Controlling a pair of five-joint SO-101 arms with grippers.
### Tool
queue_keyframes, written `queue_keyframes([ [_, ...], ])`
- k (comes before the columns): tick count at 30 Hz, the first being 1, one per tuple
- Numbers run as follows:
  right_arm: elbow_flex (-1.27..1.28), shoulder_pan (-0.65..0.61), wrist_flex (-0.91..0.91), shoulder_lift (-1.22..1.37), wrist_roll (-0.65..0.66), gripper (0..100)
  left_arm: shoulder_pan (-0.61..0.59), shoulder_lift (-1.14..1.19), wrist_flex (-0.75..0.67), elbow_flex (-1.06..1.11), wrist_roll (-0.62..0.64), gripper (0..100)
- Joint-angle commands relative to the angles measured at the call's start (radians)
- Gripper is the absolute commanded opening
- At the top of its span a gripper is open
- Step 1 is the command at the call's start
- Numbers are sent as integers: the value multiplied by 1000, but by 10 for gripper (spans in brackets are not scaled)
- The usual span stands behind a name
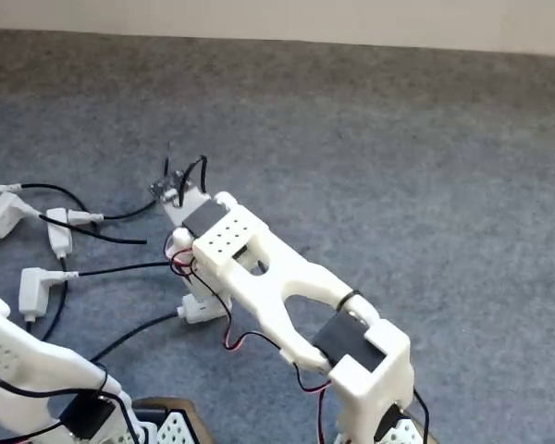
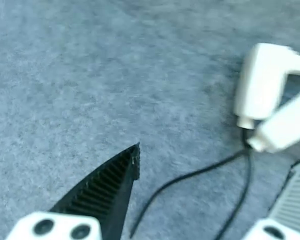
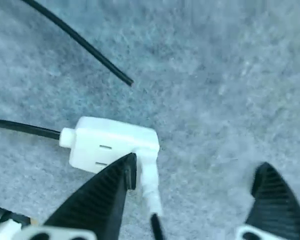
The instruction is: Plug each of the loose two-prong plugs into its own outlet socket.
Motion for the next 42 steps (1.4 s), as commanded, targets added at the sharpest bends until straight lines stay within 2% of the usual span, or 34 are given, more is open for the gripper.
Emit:
queue_keyframes([
  [1,-176,56,45,-125,49,390,68,-18,130,-111,-8,431],
  [6,-426,77,188,-173,100,390,137,-18,301,-242,-8,430],
  [10,-657,81,349,-216,144,390,219,-19,497,-403,-8,430],
  [13,-797,130,432,-266,166,390,278,-19,628,-535,-6,430],
  [17,-776,291,429,-363,164,389,308,-42,647,-568,32,429],
  [20,-670,384,426,-424,163,389,317,-124,647,-499,41,429],
  [26,-473,404,424,-558,163,369,433,-489,646,-183,38,429],
  [30,-328,407,424,-693,163,190,549,-800,644,171,34,429],
  [33,-145,427,400,-806,164,37,636,-1035,571,487,34,429],
  [34,-61,429,372,-845,170,7,656,-1116,529,604,35,428],
  [38,351,483,173,-1021,170,9,697,-1425,382,986,38,428],
  [42,762,552,-97,-1236,170,9,740,-1632,370,1204,37,428],
])
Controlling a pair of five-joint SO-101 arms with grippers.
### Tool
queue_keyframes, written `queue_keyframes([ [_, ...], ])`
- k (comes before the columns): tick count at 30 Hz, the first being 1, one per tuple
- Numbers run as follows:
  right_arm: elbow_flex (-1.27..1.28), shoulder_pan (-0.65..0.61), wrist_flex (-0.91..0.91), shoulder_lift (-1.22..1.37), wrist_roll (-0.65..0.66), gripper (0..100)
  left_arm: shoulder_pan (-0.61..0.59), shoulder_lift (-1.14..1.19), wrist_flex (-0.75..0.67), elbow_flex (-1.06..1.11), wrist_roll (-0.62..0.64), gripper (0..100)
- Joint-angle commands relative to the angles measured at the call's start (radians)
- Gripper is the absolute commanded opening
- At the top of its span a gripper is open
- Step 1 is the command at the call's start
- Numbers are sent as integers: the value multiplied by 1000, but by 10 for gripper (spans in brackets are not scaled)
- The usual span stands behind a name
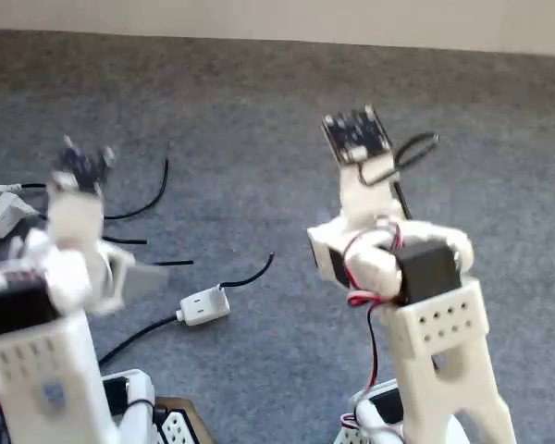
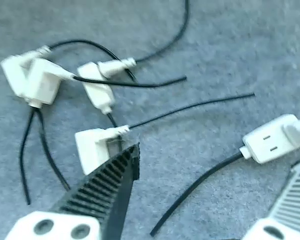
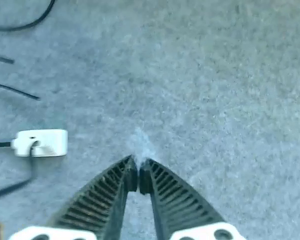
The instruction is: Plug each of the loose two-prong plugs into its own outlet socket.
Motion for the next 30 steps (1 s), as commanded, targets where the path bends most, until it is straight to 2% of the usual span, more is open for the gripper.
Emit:
queue_keyframes([
  [1,479,77,-303,-268,8,9,59,-240,-32,259,5,428],
  [4,714,107,-415,-440,8,9,65,-323,-41,354,3,428],
  [7,901,127,-492,-595,20,9,65,-392,-121,440,3,428],
  [12,1150,134,-582,-817,213,9,65,-519,-288,696,3,428],
  [15,1293,134,-608,-960,224,9,65,-605,-359,840,6,428],
  [18,1402,134,-622,-1107,224,9,65,-694,-367,940,9,428],
  [24,1449,147,-641,-1067,227,9,64,-825,-359,1058,11,428],
  [30,1449,278,-585,-1067,230,9,61,-811,-345,1059,6,428],
])
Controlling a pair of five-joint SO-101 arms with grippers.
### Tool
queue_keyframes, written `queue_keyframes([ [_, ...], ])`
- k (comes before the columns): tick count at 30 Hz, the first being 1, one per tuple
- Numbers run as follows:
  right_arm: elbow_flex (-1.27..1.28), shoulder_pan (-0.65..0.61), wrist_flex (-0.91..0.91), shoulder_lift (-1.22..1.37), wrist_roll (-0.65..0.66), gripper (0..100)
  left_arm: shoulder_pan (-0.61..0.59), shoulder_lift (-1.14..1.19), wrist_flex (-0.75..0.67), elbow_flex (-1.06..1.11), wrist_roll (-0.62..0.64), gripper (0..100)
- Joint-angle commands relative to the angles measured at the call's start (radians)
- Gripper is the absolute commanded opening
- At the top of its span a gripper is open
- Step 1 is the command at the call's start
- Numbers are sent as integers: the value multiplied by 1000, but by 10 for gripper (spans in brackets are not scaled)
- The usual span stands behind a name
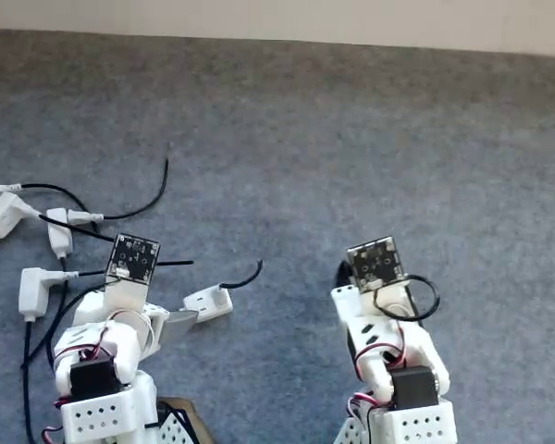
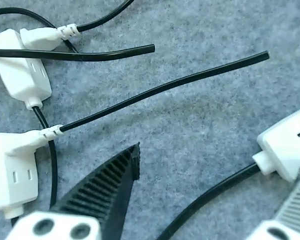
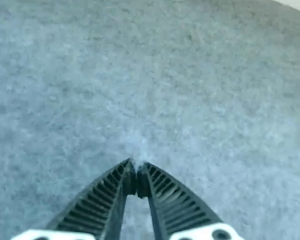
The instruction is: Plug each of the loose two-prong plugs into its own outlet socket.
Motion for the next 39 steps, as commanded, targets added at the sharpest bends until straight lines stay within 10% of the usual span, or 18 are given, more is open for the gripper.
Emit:
queue_keyframes([
  [1,145,94,56,-1,14,9,8,-8,5,19,2,428],
  [11,142,166,380,-1,15,9,8,-8,6,19,2,428],
  [39,142,166,374,-1,15,9,8,-8,6,19,2,428],
])
